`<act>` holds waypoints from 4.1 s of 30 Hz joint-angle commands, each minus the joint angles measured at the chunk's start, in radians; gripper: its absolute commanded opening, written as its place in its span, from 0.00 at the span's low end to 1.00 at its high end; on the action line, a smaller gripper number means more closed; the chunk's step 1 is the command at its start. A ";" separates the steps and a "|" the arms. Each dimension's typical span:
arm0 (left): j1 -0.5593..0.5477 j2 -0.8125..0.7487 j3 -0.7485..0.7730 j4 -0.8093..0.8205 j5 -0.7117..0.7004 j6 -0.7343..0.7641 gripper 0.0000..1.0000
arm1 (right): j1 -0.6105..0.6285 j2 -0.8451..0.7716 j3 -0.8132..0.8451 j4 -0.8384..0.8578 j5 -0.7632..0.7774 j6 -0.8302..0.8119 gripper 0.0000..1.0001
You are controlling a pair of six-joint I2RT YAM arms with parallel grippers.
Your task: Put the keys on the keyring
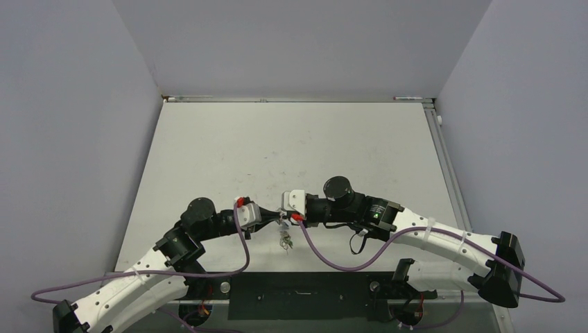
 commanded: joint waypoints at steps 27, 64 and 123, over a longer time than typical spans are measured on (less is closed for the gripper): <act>-0.001 -0.010 0.056 0.055 0.003 0.012 0.00 | 0.009 0.014 0.009 0.097 0.052 -0.018 0.05; 0.001 -0.042 0.040 0.083 0.029 0.008 0.18 | 0.010 -0.136 -0.056 0.192 -0.008 -0.009 0.05; -0.001 -0.049 0.037 0.084 0.017 0.013 0.00 | 0.006 -0.186 -0.090 0.261 -0.040 0.022 0.05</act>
